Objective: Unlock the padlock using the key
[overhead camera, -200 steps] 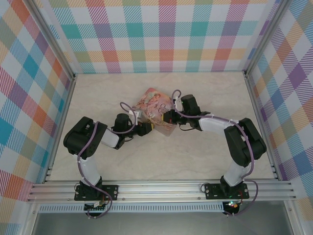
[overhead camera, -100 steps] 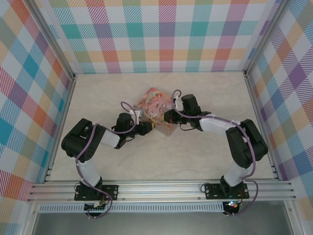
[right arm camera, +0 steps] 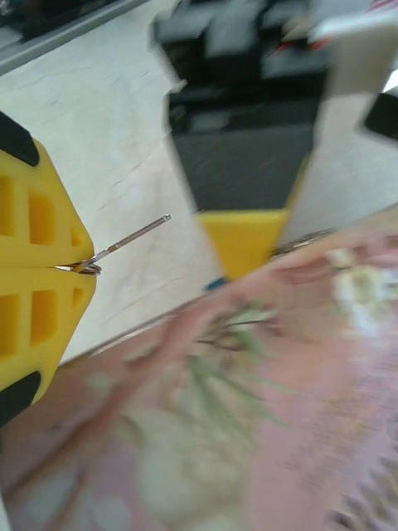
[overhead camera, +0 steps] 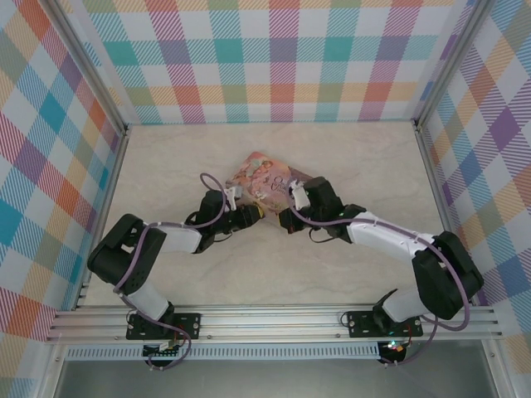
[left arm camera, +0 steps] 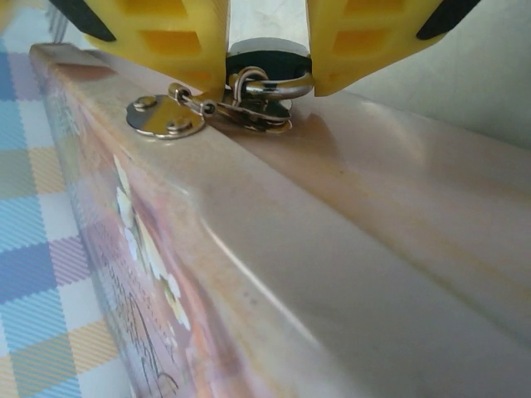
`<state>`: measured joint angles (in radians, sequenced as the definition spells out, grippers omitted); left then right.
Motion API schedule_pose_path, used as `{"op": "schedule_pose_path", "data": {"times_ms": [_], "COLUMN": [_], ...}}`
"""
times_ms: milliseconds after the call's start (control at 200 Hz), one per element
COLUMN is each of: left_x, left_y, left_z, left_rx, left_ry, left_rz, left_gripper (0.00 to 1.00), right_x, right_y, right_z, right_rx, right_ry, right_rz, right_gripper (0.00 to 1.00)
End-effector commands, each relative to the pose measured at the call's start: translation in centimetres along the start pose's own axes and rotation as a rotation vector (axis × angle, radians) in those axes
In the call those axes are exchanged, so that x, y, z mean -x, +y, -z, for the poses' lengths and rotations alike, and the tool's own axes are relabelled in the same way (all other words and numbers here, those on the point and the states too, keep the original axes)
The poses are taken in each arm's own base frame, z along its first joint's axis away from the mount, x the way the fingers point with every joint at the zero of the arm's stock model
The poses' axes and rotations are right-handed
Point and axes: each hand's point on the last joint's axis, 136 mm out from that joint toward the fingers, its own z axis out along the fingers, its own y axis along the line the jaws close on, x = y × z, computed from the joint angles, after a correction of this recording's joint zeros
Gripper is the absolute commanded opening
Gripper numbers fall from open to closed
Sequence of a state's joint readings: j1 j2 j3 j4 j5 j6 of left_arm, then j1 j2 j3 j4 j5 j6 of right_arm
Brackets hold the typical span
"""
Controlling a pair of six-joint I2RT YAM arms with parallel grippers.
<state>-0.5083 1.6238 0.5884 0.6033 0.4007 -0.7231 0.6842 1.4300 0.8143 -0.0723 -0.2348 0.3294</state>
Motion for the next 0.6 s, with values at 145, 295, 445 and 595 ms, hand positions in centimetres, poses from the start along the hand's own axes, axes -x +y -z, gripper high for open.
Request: {"op": "schedule_pose_path", "data": {"times_ms": [145,295,445,595], "left_x": [1.3,1.1,0.9,0.7], "left_y": [-4.0,-4.3,-4.6,-5.1], "left_z": [0.9,0.9,0.8,0.7], "left_rx": [-0.062,-0.063,-0.076,-0.086], "left_ry": [0.001,0.015,0.024,0.036], "left_rz": [0.153,0.229,0.268,0.281], "left_gripper": [0.23,0.22,0.21,0.2], "right_x": [-4.0,-4.1,-3.6,-3.1], "right_y": [-0.7,-1.0,-1.3,-1.4], "right_z": [-1.9,-2.7,-2.8,-2.9], "right_rx": [-0.101,-0.144,-0.169,-0.195], "right_ry": [0.127,0.136,0.115,0.108], "right_rz": [0.104,0.11,0.102,0.107], "right_gripper": [0.03,0.03,0.03,0.03]}}
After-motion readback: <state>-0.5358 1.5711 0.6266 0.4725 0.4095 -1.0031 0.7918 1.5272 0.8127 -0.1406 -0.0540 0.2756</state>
